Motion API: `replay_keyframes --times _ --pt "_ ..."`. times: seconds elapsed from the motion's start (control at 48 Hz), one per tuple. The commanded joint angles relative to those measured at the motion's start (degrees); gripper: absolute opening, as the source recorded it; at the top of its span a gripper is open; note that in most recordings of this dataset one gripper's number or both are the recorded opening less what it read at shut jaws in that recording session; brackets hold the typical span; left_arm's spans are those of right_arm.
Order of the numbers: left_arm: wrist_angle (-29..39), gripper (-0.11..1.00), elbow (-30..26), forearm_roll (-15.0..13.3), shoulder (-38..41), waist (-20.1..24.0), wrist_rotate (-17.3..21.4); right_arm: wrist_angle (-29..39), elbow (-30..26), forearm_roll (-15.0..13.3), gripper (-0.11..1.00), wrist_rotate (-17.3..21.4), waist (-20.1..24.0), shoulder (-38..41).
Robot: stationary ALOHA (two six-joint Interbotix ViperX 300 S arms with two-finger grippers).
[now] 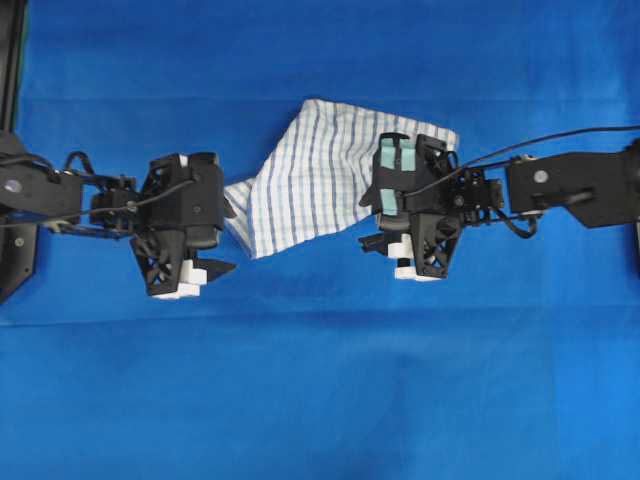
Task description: Lift the towel with both arms.
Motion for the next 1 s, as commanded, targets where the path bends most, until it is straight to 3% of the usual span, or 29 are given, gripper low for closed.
replay_keyframes --times 0.0,0.292,0.563,0.626,0.709,0.771,0.897,0.98 --pt "-3.0 0.85 -0.4 0.0 2.3 -0.2 0.1 -2.5 -0.4 -0.1 0.63 -0.1 -0.9 0.9" --pt "-9.5 0.85 -0.8 -0.1 8.3 0.4 0.1 -4.9 -0.3 -0.3 0.63 -0.7 -3.1 5.2" --pt "-9.4 0.81 -0.9 -0.2 9.1 1.2 0.2 -5.0 -0.3 -0.4 0.63 -0.8 -3.2 5.3" --pt "-9.4 0.75 -0.9 -0.2 9.1 1.4 0.0 -5.0 -0.3 -0.4 0.62 -0.8 -3.1 5.3" --pt "-8.9 0.55 -1.0 -0.2 9.1 1.4 0.1 -5.0 -0.3 -0.4 0.57 -0.8 -3.1 5.3" --pt "-8.5 0.36 -1.1 -0.2 9.1 1.8 0.1 -4.7 -0.2 -0.4 0.43 -0.8 -3.1 5.3" --pt "-8.3 0.05 -1.1 -0.3 8.9 2.8 0.1 -4.6 -0.2 -0.3 0.05 -0.8 -3.2 5.2" --pt "-8.3 0.02 -1.1 -0.3 8.7 3.7 0.1 -4.3 0.0 -0.4 0.01 -0.8 -3.1 5.1"
